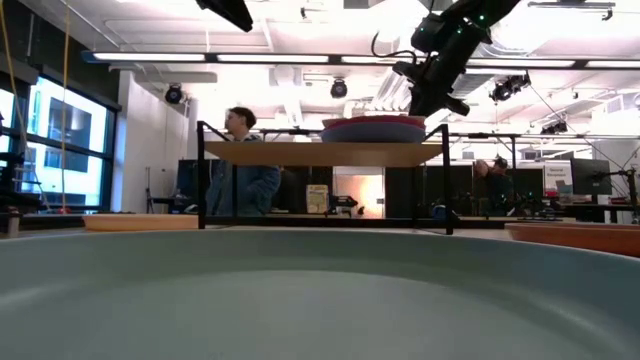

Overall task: Place and stack plates onto a shelf
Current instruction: Stack the top white plate on top of the pink plate on the shelf

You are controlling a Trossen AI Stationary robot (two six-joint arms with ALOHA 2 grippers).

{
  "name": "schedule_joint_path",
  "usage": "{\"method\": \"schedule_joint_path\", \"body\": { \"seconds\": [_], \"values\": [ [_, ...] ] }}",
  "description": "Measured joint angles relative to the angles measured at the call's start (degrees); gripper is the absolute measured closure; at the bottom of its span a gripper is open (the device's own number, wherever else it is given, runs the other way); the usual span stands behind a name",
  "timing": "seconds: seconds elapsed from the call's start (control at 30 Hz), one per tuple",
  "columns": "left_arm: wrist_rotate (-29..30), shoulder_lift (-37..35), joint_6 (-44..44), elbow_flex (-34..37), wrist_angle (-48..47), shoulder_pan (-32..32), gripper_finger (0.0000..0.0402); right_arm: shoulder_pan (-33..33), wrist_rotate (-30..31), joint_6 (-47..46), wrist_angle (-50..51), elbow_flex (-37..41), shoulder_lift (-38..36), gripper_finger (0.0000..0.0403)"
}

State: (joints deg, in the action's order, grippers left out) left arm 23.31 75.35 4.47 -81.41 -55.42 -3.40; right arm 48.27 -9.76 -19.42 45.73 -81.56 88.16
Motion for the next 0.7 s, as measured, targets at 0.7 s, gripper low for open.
{"method": "schedule_joint_path", "body": {
  "seconds": [0.7],
  "values": [
    [0.00, 0.00, 0.90, 0.00, 0.00, 0.00, 0.0298, -1.00, 1.16, 4.70, -0.10, 0.00, 0.00, 0.0402]
  ]
}}
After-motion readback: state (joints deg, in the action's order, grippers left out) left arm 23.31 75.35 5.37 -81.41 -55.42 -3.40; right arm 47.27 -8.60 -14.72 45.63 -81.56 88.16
